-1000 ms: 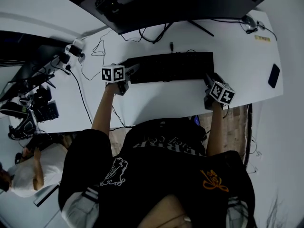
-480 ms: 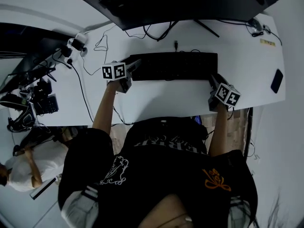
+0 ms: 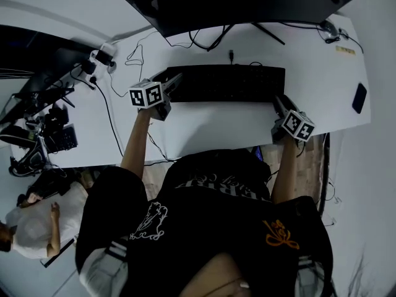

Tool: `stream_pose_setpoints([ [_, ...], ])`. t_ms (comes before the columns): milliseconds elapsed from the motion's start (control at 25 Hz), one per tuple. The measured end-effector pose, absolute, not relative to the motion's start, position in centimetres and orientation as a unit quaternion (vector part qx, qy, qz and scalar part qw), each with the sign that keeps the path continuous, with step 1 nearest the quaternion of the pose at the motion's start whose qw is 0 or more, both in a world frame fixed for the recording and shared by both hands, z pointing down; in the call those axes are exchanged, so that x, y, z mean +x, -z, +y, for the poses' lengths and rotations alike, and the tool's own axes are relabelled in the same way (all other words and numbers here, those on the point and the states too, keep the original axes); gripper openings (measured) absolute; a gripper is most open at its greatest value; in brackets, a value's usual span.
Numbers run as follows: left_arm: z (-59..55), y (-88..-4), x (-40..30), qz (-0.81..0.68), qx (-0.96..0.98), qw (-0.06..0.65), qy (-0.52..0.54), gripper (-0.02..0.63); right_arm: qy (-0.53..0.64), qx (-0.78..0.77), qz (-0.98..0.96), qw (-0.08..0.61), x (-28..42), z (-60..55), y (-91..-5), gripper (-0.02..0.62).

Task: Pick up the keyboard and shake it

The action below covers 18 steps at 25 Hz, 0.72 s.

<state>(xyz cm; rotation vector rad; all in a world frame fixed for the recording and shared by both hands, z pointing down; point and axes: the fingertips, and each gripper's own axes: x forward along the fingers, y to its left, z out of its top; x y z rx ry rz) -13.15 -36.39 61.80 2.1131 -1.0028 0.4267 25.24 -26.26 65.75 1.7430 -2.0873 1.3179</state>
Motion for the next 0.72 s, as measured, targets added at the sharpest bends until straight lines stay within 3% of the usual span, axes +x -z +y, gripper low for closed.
stream_pose_setpoints([
  [400, -37.5, -52.8, -11.5, -0.368, 0.881, 0.281, -0.101, 0.272, -0.374, 0.621, -0.688, -0.013, 26.1, -24.5, -59.0, 0.233],
  [720, -36.8, -44.6, -9.6, -0.343, 0.924, 0.142, -0.093, 0.263, -0.344, 0.63, -0.691, -0.085, 26.2, -22.6, -55.6, 0.233],
])
